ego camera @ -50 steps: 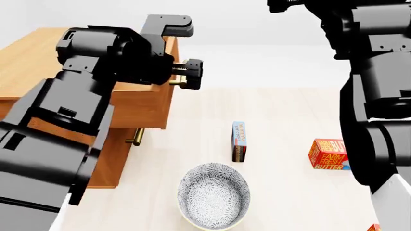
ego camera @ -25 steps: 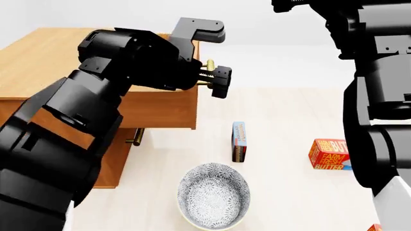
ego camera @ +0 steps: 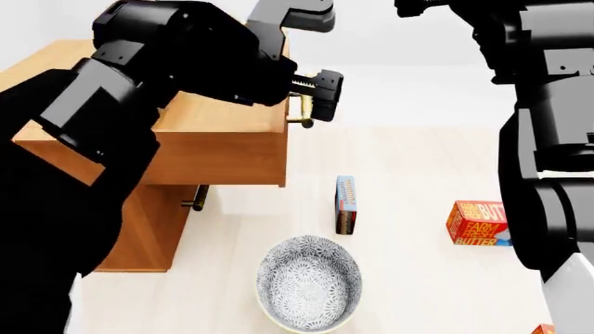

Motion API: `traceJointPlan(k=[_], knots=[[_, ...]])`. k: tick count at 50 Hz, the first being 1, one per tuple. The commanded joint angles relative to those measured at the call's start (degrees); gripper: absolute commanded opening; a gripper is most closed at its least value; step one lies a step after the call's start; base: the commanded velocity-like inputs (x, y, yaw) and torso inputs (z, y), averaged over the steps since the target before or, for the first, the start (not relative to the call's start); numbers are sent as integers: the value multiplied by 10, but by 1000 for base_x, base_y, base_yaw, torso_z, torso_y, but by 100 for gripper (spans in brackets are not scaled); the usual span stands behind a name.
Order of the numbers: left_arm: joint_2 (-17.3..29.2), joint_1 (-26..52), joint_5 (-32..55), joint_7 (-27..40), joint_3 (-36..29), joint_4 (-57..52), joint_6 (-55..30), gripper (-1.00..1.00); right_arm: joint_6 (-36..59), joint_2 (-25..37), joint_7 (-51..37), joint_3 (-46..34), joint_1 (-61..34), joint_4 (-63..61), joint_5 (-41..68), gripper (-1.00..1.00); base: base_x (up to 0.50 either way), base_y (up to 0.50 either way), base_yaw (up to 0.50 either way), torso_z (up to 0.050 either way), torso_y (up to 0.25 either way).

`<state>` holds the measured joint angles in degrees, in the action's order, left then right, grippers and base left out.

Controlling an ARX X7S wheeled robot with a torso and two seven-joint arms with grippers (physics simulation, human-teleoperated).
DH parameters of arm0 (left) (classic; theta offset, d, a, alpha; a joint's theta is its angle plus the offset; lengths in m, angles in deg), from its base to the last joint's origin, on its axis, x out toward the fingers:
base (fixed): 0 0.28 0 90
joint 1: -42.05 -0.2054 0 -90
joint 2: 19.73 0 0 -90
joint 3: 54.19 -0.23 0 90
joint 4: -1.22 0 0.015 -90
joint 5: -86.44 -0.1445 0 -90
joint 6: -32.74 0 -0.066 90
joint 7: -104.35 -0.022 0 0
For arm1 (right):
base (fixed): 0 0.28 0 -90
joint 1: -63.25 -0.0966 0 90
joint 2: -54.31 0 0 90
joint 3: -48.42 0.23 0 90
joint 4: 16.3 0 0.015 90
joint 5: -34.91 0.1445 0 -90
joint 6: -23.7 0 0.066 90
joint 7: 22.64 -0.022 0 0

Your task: Put the chocolate pudding in the top drawer of the cabinet and close it.

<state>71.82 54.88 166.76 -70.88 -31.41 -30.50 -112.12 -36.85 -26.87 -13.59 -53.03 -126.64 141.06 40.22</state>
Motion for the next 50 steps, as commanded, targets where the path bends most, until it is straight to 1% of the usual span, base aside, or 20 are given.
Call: traceJointPlan(k=[1, 3, 7, 13, 17, 23, 30, 40, 44, 50], knots=[[-1, 85, 31, -38, 8, 21, 15, 100, 7, 0, -2, -1, 5, -12, 2, 100, 0, 0, 0, 0, 0], [4, 94, 28, -41, 8, 22, 21, 100, 14, 1, -3, 0, 11, -24, 3, 100, 0, 0, 0, 0, 0], [37, 100, 30, -28, 21, -19, 46, 100, 35, 4, -5, 2, 29, -61, 7, 100, 0, 0, 0, 0, 0], [92, 86, 11, -1, 28, -94, 99, 100, 74, 13, -6, 7, 58, -128, 15, 100, 0, 0, 0, 0, 0], [132, 70, -7, 23, 30, -154, 135, 100, 123, 25, -3, 9, 83, -196, 23, 100, 0, 0, 0, 0, 0], [168, 54, -37, 40, 30, -205, 184, 100, 189, 43, 5, 7, 105, -272, 31, 100, 0, 0, 0, 0, 0], [191, 41, -79, 61, 30, -228, 246, 100, 291, 65, 39, -16, 111, -333, 41, 100, 0, 0, 0, 0, 0], [219, 32, -121, 96, 33, -262, 304, 100, 416, 97, 93, -47, 138, -409, 70, 100, 0, 0, 0, 0, 0], [226, 29, -144, 106, 32, -265, 333, 100, 446, 103, 103, -50, 150, -429, 80, 100, 0, 0, 0, 0, 0], [232, 37, -161, 114, 29, -257, 340, 100, 484, 104, 114, -54, 161, -439, 93, 100, 0, 0, 0, 0, 0]])
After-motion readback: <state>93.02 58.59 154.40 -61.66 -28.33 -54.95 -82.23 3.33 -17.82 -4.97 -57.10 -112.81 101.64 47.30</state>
